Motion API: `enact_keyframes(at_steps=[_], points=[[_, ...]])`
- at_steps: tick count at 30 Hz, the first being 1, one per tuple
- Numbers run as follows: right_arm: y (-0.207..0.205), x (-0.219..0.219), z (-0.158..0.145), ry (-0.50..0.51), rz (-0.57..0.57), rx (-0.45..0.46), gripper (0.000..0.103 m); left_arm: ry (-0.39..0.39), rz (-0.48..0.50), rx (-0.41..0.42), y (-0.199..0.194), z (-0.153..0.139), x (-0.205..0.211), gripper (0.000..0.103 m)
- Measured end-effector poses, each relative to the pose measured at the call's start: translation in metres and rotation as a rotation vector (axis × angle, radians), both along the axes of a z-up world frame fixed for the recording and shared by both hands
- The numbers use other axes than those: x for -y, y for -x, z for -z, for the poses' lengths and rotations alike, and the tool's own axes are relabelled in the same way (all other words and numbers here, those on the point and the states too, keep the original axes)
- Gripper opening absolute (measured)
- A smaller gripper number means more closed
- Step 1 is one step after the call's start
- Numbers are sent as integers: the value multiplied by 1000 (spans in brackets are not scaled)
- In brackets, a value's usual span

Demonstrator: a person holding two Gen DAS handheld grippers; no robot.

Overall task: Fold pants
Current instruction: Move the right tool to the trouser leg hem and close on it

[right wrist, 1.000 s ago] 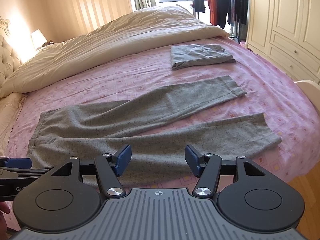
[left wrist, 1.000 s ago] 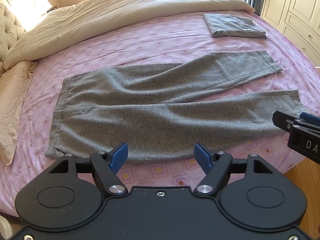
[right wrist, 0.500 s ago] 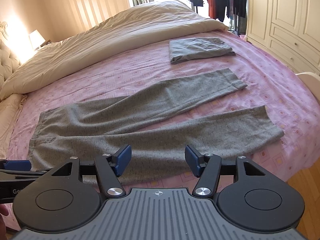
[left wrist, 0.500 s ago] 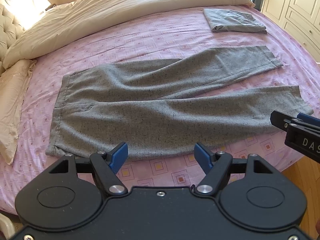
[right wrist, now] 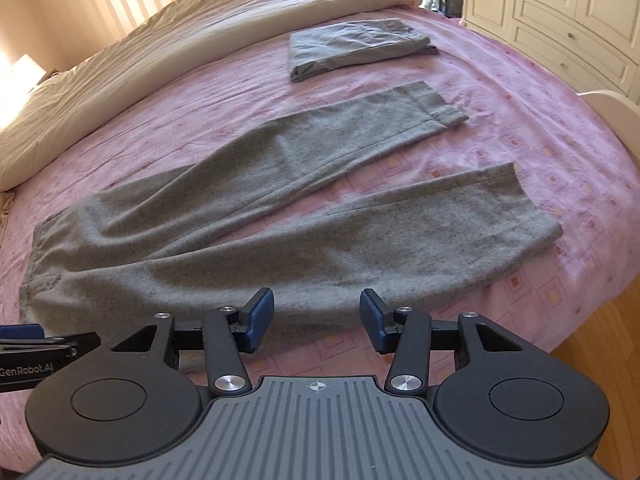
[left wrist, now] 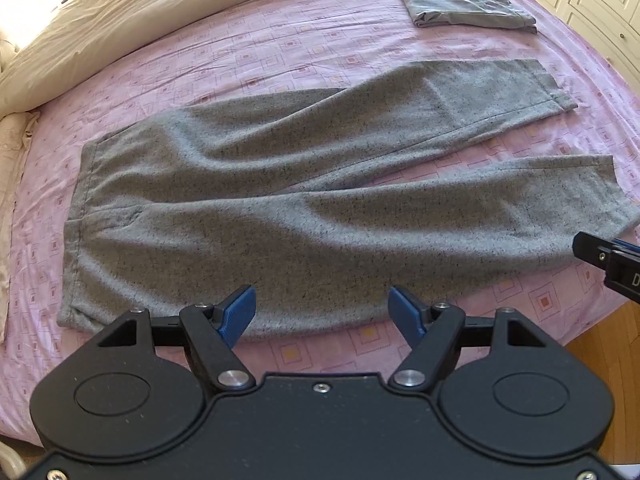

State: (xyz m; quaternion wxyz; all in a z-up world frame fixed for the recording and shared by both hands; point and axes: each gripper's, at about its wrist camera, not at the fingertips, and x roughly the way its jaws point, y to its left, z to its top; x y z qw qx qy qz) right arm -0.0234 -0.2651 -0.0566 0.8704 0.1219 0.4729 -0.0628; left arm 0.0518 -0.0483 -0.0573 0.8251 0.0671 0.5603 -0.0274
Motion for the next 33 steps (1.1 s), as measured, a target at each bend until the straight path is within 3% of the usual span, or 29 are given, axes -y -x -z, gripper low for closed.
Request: enact_keyframes(at_steps=[6,12,21,27,29,30,31,33], points=[[-21,64,6,104,109,10,42,35,56,-10,-32,9,28,75],[-42,135,27,174,147,1,42,8,63,-5,-40,8,50,75],[-98,209,84,172,-26,-82,42,-63,-191,-31,-36,7,79,75],[-125,242,114,50,-137,-111,42,-94,-297,-35,-27,7,107,75],[-127,247,115,5,-163,-121,37,-100,-327,-39,-25,8,113,75],[-128,249,113,-39,-186,-127,14,-104,-344,-42,-24,8,116,75],[-129,250,109,-75,-196,-138,6,-106,-359,-45,-24,8,117,75],[-130,255,94,-126,-189,-112,6,-111,-390,-46,-22,6,119,75]])
